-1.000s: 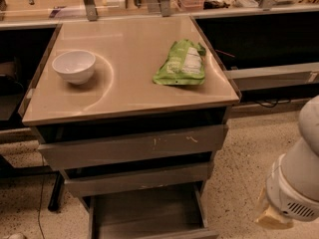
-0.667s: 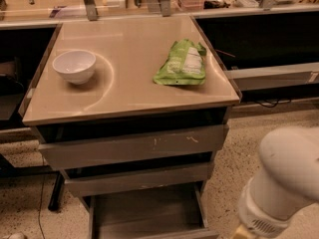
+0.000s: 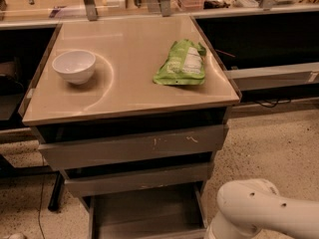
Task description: Close bottom drawer
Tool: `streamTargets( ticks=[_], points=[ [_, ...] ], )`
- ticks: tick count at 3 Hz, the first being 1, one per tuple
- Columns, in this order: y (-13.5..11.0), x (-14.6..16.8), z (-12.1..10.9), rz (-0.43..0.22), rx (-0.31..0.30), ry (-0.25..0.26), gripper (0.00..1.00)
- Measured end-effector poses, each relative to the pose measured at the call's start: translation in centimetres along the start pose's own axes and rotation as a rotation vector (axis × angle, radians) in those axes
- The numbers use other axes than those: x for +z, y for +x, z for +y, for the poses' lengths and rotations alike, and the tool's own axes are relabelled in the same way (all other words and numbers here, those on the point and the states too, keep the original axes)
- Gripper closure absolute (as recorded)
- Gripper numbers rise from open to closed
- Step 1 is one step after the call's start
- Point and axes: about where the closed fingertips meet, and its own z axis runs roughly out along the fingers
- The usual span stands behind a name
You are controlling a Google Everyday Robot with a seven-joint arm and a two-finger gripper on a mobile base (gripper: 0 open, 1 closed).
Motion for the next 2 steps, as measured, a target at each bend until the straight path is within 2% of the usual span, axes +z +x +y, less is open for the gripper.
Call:
streamTargets(
  ticks=[1,2],
  points=[
    [-0.62,1.04,-0.49,-0.031,0.011,-0.005,1.0],
    [-0.47,1.64,-0.28,-0.029,0.001,-0.015,1.0]
  ],
)
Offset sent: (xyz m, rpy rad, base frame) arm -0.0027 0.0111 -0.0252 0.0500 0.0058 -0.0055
